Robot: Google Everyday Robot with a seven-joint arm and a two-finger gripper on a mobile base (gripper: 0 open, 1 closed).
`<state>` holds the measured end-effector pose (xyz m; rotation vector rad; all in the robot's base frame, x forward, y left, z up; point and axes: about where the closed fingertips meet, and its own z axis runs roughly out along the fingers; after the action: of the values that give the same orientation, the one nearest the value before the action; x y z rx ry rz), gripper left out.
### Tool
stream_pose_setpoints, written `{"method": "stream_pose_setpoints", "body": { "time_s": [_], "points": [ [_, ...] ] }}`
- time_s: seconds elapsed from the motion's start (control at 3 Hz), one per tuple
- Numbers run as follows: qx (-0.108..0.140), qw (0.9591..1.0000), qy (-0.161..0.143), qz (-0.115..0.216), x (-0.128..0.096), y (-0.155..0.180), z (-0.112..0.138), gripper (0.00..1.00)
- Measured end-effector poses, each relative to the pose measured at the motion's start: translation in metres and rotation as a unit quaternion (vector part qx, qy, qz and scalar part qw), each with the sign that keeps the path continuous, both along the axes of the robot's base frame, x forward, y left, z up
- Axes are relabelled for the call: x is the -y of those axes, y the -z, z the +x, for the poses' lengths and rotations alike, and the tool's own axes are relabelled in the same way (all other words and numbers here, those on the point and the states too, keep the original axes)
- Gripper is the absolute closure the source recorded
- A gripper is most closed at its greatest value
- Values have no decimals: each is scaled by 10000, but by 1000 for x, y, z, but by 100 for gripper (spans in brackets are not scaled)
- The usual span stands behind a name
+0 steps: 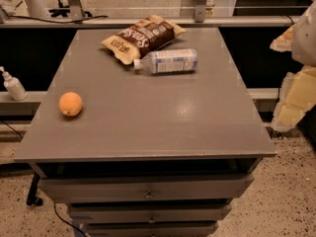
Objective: Place blue plastic bottle upright
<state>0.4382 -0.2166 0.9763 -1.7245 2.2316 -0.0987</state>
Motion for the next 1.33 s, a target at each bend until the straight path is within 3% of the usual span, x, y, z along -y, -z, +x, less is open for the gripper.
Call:
{"method": "stream_pose_setpoints", "body": {
  "time_s": [0.33,0.67,1.33],
  "points": [
    [47,10000,4,15,-1,-1,1,0],
    [85,9998,-12,186,-6,19,26,0],
    [285,9957,-191,856,-20,73,140,0]
  ]
}}
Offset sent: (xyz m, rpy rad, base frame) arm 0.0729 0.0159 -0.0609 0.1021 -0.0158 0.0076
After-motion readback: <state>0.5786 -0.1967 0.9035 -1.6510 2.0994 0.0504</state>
